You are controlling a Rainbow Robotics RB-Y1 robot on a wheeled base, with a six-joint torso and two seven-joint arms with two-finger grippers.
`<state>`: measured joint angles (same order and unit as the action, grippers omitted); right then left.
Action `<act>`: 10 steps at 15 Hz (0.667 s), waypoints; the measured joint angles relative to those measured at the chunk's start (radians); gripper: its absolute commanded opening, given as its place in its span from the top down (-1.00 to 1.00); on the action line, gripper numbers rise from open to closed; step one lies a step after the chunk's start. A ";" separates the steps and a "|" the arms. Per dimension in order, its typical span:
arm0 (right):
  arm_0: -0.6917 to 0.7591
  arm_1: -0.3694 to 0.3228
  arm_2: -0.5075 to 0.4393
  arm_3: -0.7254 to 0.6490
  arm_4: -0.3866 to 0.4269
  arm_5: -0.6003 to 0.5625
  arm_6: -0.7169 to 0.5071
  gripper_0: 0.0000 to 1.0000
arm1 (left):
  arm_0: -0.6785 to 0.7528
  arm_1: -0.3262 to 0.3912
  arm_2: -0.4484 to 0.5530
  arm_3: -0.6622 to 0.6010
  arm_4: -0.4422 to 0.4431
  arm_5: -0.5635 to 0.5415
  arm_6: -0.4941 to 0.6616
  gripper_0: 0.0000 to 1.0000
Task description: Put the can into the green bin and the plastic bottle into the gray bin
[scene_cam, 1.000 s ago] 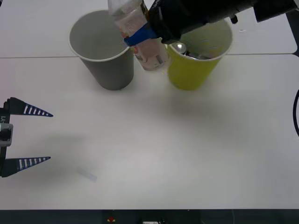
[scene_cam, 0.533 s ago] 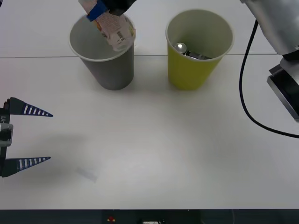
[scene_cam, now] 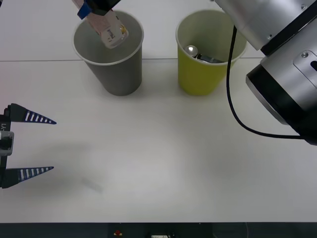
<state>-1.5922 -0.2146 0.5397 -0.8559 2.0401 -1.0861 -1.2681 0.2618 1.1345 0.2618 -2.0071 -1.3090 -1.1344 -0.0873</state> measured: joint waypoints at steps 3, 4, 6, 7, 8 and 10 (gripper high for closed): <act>0.000 -0.001 0.005 0.006 0.000 0.013 0.002 0.26 | 0.000 0.000 0.000 0.000 0.000 0.000 0.000 -1.00; 0.000 -0.001 0.005 0.007 0.000 0.018 0.009 -0.24 | 0.000 0.000 0.000 0.000 0.000 0.000 0.000 -1.00; 0.000 -0.001 0.005 0.007 0.001 0.026 0.033 -0.94 | 0.000 0.000 0.000 0.000 0.000 0.000 0.000 -1.00; -0.001 -0.001 0.005 0.007 0.001 0.030 0.039 -1.00 | 0.000 0.000 0.000 0.000 0.000 0.000 0.000 -1.00; -0.002 -0.001 0.005 0.007 0.001 0.034 0.042 -1.00 | 0.000 0.000 0.000 0.000 0.000 0.000 0.000 -1.00; -0.003 -0.003 0.005 0.003 -0.015 0.036 0.055 -1.00 | 0.000 0.000 0.000 0.000 0.000 0.000 0.000 -1.00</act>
<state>-1.5953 -0.2172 0.5446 -0.8530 2.0253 -1.0505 -1.2128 0.2618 1.1345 0.2618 -2.0071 -1.3090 -1.1344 -0.0873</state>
